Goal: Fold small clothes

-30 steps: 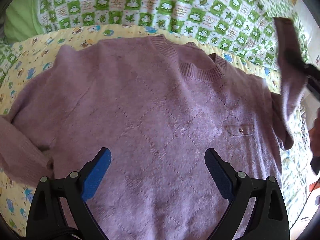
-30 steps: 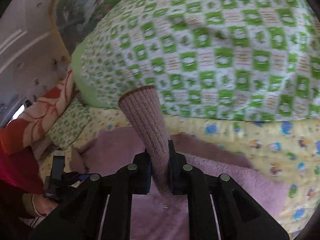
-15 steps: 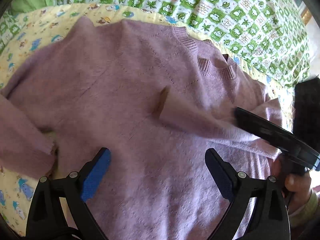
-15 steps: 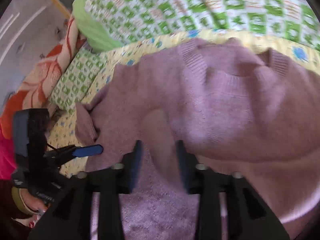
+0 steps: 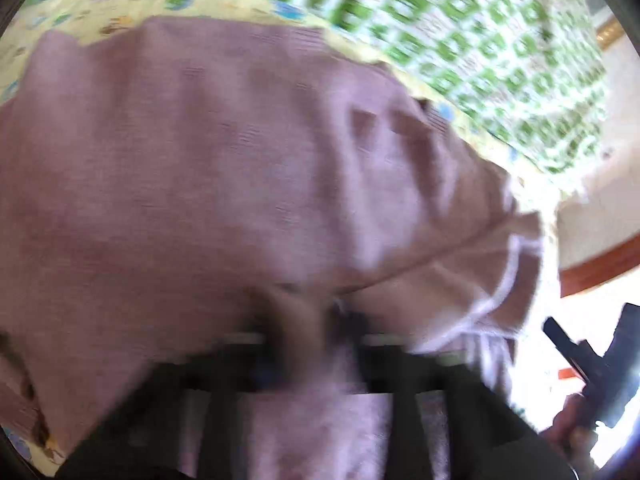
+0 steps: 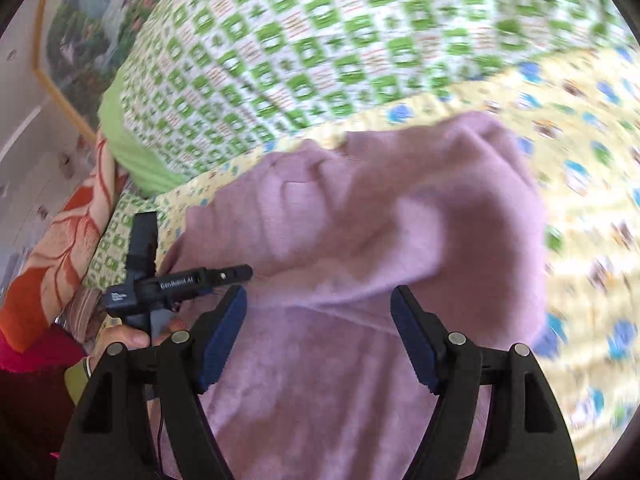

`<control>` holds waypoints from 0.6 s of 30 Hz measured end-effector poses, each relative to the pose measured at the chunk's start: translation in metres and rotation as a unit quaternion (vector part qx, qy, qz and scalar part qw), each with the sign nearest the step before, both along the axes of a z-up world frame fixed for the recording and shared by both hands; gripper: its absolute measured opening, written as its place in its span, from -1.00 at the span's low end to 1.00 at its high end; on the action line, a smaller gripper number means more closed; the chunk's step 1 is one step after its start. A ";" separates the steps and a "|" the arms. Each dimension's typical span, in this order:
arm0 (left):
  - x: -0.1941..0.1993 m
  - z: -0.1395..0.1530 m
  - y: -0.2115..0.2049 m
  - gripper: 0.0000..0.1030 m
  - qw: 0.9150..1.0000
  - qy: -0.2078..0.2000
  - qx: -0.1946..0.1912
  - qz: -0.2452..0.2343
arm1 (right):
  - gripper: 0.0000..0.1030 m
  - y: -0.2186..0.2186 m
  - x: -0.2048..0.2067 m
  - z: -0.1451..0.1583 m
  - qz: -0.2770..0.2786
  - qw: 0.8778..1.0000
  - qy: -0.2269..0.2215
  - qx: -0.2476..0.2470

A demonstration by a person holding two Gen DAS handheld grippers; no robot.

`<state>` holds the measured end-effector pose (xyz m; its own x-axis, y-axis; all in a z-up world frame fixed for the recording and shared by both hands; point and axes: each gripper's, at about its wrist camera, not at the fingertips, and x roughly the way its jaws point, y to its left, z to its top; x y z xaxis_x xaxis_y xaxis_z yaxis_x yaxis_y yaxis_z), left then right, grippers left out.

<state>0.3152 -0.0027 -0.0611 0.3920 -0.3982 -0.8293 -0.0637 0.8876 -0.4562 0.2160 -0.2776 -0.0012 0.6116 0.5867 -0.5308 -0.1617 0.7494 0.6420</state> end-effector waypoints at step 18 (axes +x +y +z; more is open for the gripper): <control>-0.032 0.021 0.078 -0.94 0.995 -0.033 0.059 0.074 | 0.46 -0.060 0.005 -0.023 -0.127 0.991 0.028 -0.043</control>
<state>0.2836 0.0748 -0.0397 0.4946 -0.2338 -0.8371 -0.1705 0.9183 -0.3572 0.2213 -0.3380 -0.0240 0.7010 0.3697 -0.6098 0.0732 0.8134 0.5771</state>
